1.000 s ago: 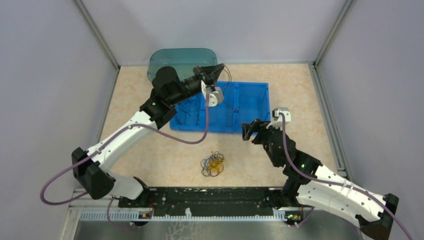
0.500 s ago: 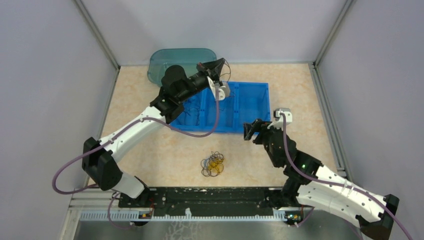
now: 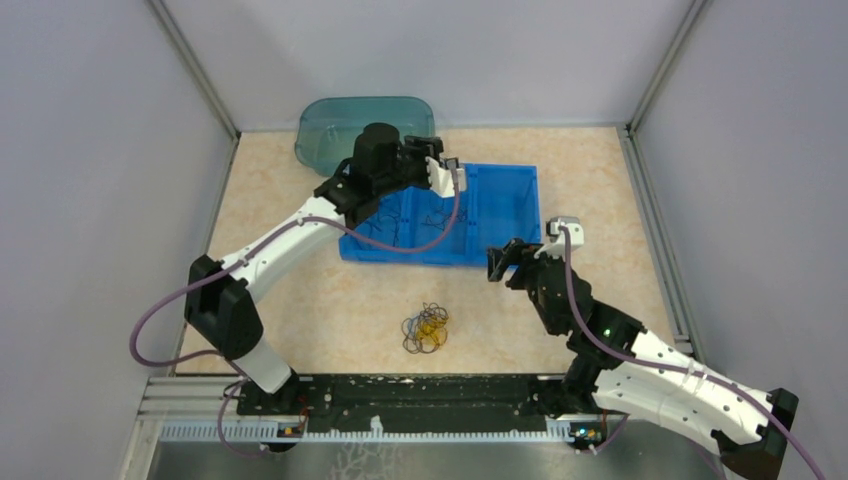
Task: Untangle the cables
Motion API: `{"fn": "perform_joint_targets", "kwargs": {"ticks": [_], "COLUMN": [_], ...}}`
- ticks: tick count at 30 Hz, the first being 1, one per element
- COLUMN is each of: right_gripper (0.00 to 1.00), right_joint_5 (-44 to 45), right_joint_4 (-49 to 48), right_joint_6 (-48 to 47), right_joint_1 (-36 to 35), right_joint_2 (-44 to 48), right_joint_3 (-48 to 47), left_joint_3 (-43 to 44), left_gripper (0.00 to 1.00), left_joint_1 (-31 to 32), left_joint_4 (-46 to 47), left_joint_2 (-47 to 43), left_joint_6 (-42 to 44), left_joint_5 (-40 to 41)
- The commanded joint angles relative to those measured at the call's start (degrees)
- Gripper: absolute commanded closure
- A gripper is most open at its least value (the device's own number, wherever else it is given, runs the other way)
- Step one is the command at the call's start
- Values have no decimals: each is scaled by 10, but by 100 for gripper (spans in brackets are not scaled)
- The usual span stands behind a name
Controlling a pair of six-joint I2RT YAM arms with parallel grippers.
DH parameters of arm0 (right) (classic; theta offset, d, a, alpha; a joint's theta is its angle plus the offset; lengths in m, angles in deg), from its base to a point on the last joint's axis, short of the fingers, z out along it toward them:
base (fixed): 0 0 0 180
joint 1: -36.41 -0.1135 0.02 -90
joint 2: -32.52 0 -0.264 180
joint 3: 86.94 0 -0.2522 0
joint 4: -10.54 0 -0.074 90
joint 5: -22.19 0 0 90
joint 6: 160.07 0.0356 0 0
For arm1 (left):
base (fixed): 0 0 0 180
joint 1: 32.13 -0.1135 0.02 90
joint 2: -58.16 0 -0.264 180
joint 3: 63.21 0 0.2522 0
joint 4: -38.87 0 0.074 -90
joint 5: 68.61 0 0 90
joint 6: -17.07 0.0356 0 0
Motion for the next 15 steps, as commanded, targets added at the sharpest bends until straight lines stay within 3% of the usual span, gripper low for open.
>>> {"fn": "perform_joint_targets", "kwargs": {"ticks": [1,4,5,10,15], "right_gripper": [25,25,25,25,25], "right_joint_5": [-6,-9,-11,-22,-33], "right_joint_4": [-7,-6,-5,5,17], "right_joint_6": [-3,1,2,9,19], "right_joint_1": [6,6,5,6,5], "right_joint_2": [4,-1,-3,-14,-30], "right_joint_3": [-23,-24,-26,-37,-48], "left_joint_3": [59,120,132,179,326], "left_gripper": [34,9,6,5,3], "left_joint_1": [-2,-3,-3,-14,-29], "left_joint_4": [-100,-203,-225,-343,-500], "left_joint_2": [9,29,33,48,133], "left_joint_6": [-42,-46,-48,-6,27], "left_joint_5": [-5,-30,-34,-67,-47]}}
